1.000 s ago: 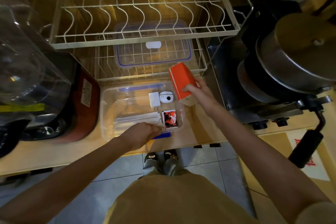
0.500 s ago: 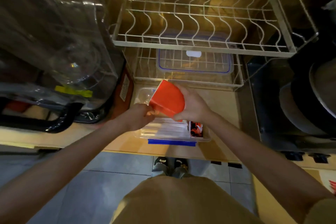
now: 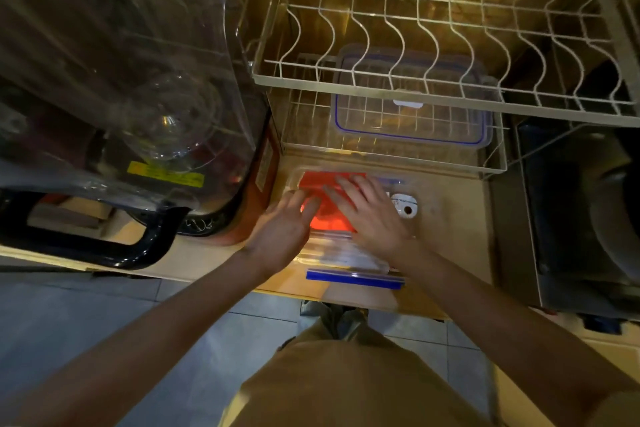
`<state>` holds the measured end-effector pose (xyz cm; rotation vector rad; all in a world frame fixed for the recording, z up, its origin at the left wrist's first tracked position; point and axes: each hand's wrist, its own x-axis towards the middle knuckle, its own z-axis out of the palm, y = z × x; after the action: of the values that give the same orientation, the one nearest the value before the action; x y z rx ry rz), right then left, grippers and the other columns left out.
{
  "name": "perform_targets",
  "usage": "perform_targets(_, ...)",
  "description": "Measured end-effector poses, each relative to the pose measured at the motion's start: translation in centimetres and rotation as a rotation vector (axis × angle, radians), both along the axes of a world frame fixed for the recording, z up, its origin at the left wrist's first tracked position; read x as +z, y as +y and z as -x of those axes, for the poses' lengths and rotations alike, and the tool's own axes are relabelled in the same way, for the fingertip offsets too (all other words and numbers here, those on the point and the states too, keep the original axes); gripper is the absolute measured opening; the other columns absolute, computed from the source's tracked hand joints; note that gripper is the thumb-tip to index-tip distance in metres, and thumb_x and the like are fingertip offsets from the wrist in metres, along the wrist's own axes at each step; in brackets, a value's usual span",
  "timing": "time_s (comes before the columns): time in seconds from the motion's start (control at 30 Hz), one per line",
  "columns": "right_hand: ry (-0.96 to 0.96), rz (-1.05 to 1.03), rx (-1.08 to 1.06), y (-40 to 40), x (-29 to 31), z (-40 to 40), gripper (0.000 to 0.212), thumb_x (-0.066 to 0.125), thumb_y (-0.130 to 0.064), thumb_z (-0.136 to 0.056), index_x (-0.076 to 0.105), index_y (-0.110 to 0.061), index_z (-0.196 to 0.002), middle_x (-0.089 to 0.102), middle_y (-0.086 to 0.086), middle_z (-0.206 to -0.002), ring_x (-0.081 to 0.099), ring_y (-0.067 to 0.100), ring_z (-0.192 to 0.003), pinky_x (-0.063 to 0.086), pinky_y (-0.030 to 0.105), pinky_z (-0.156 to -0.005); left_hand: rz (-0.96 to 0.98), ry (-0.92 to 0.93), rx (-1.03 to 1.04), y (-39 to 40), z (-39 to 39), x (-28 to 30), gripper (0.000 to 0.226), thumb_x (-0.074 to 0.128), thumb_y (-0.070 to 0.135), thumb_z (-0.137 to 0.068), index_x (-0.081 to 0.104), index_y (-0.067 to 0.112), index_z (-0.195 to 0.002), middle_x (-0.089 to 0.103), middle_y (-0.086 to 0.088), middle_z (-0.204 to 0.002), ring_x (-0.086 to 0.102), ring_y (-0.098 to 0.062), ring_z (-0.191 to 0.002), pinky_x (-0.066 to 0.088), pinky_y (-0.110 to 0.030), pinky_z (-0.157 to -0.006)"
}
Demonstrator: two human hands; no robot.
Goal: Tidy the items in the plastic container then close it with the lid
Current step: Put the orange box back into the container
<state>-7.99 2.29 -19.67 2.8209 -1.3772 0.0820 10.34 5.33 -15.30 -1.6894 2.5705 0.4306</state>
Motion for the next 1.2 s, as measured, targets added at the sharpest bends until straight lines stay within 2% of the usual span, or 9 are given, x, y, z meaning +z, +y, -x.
perform_targets(0.1,0.005,-0.05,-0.034,0.0,-0.7,-0.6,0.09,0.079,-0.017,-0.057,0.035,-0.015,-0.136,0.059,0.014,-0.128,0.035,0.028,-0.119,0.039,0.05,-0.105,-0.001,0.001,0.01,-0.6,0.5,-0.7,0.063,0.071,0.006,-0.069,0.046,0.005,-0.127,0.054,-0.023,-0.127,0.056,-0.039,-0.113,0.053,-0.047,-0.086)
perform_targets(0.3,-0.098,-0.148,-0.085,0.1,-1.6,0.0,0.109,0.088,-0.033,-0.044,0.033,-0.017,-0.137,0.059,0.016,-0.128,0.033,0.024,-0.121,0.041,0.047,-0.102,-0.094,-0.038,-0.018,-1.3,0.9,-1.7,0.057,0.043,0.018,-0.093,0.018,0.014,-0.144,0.01,-0.015,-0.156,0.012,-0.031,-0.142,0.022,-0.042,-0.113)
perform_targets(0.47,-0.082,-0.207,-0.086,-0.6,-1.5,0.2,0.101,0.082,-0.046,-0.056,0.034,-0.018,-0.141,0.051,0.017,-0.137,0.032,0.026,-0.123,0.046,0.047,-0.1,-0.078,-0.02,-0.056,-1.3,0.4,-2.3,0.056,0.047,0.017,-0.091,0.025,0.009,-0.142,0.016,-0.019,-0.154,0.016,-0.034,-0.143,0.022,-0.046,-0.113)
perform_targets(0.67,0.028,-0.468,-0.118,-1.1,-0.7,0.3,0.083,0.061,-0.042,-0.083,0.014,-0.028,-0.15,0.009,0.009,-0.159,0.008,0.027,-0.146,0.023,0.041,-0.115,-0.127,-0.076,-0.06,-1.6,0.5,-3.0,0.053,0.04,0.024,-0.095,0.023,0.009,-0.142,0.018,-0.02,-0.154,0.015,-0.031,-0.144,0.005,-0.042,-0.118)
perform_targets(0.77,0.004,-0.408,-0.105,-0.6,0.0,0.2,0.072,0.061,-0.039,-0.084,0.029,-0.021,-0.146,0.018,0.013,-0.157,0.015,0.029,-0.145,0.019,0.04,-0.116,-0.116,-0.087,-0.05,-1.7,0.5,-3.4,0.05,0.038,0.025,-0.096,0.026,0.007,-0.141,0.02,-0.024,-0.153,0.019,-0.034,-0.142,0.007,-0.043,-0.118)
perform_targets(0.83,-0.122,-0.421,-0.198,0.0,0.5,0.1,0.06,0.062,-0.035,-0.084,0.042,-0.016,-0.138,0.035,0.012,-0.148,0.033,0.027,-0.136,0.029,0.036,-0.11,-0.095,-0.061,-0.043,-1.6,0.6,-3.4,0.048,0.043,0.022,-0.094,0.034,0.004,-0.137,0.027,-0.028,-0.149,0.027,-0.039,-0.139,0.013,-0.046,-0.117)
perform_targets(0.97,-0.448,-0.442,-0.605,1.2,0.8,1.3,0.023,0.055,-0.021,-0.089,0.063,-0.012,-0.108,0.068,0.009,-0.103,0.064,0.024,-0.093,0.051,0.036,-0.08,-0.093,-0.078,-0.033,-1.6,0.6,-3.6,0.048,0.041,0.027,-0.095,0.032,0.007,-0.137,0.027,-0.025,-0.15,0.026,-0.036,-0.14,0.011,-0.043,-0.118)
perform_targets(1.07,-0.217,-0.658,-0.549,1.7,0.2,2.5,0.017,0.058,-0.018,-0.086,0.069,-0.005,-0.091,0.072,0.012,-0.093,0.066,0.025,-0.085,0.053,0.039,-0.08,-0.083,-0.073,-0.02,-1.5,0.7,-3.9,0.048,0.041,0.027,-0.095,0.03,0.008,-0.138,0.025,-0.023,-0.151,0.024,-0.034,-0.141,0.009,-0.042,-0.118)
perform_targets(1.2,0.023,-0.744,-0.306,2.2,-0.3,2.0,0.036,0.062,-0.025,-0.083,0.062,-0.004,-0.113,0.061,0.013,-0.12,0.055,0.027,-0.111,0.045,0.037,-0.095,-0.071,-0.075,-0.021,-1.4,0.7,-3.8,0.048,0.041,0.026,-0.095,0.03,0.008,-0.138,0.026,-0.023,-0.151,0.024,-0.034,-0.141,0.008,-0.042,-0.118)
